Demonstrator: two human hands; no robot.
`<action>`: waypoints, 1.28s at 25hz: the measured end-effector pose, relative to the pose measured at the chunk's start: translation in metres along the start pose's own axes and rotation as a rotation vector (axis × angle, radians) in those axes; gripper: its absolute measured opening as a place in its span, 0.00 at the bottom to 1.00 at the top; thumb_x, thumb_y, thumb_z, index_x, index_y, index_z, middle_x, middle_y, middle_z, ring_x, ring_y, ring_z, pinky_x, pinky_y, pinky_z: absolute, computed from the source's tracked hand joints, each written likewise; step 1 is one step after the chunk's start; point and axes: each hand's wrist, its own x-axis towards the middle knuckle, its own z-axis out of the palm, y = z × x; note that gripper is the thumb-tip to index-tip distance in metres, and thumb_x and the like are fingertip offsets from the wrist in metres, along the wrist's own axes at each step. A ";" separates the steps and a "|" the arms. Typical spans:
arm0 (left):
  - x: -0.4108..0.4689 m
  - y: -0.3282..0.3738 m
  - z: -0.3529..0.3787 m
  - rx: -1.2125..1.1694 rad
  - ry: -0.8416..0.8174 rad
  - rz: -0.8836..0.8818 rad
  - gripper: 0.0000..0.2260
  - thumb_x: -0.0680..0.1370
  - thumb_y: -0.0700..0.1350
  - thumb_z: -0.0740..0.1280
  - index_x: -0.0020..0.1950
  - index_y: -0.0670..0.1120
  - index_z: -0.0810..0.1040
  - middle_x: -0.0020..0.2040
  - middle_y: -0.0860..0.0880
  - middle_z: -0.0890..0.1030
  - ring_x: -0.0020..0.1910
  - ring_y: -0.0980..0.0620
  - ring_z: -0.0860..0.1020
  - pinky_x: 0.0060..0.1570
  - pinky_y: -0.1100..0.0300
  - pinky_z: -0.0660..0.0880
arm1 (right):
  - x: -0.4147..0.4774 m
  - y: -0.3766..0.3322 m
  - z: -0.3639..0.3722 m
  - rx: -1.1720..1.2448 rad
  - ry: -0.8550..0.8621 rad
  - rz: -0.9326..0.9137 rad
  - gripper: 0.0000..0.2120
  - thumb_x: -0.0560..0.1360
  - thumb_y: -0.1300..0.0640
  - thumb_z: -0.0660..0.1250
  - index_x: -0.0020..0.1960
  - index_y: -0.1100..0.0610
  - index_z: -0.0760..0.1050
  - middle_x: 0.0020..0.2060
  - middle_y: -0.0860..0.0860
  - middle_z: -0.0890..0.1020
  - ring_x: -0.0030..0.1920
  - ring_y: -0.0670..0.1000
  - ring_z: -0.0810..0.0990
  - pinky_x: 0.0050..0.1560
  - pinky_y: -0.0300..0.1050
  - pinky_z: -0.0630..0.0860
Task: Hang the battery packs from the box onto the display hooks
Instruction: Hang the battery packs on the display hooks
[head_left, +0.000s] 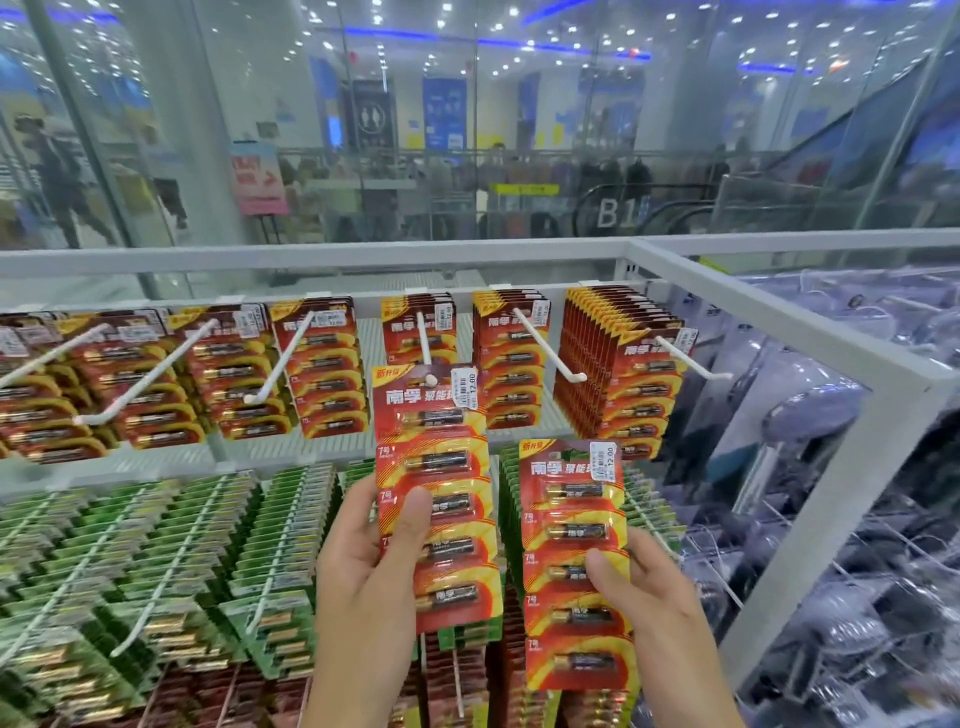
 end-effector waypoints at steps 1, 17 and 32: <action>0.006 0.000 0.002 0.023 -0.008 -0.010 0.18 0.77 0.54 0.70 0.66 0.53 0.79 0.56 0.48 0.87 0.51 0.43 0.87 0.46 0.41 0.84 | -0.001 -0.002 0.001 0.010 0.007 -0.009 0.09 0.78 0.62 0.68 0.58 0.57 0.80 0.46 0.55 0.88 0.43 0.58 0.88 0.39 0.52 0.83; 0.146 -0.035 0.011 0.244 0.053 0.019 0.11 0.87 0.53 0.59 0.65 0.51 0.77 0.54 0.49 0.86 0.46 0.53 0.87 0.42 0.55 0.84 | 0.016 -0.043 0.017 -0.332 0.059 -0.251 0.16 0.85 0.48 0.58 0.52 0.54 0.81 0.48 0.55 0.87 0.48 0.58 0.87 0.50 0.59 0.83; 0.160 -0.042 0.012 0.271 0.119 0.054 0.14 0.86 0.55 0.61 0.62 0.47 0.80 0.51 0.49 0.87 0.44 0.55 0.87 0.39 0.59 0.83 | 0.179 -0.038 0.070 -0.434 0.198 -0.293 0.15 0.87 0.52 0.54 0.45 0.48 0.74 0.30 0.48 0.69 0.25 0.44 0.65 0.26 0.41 0.62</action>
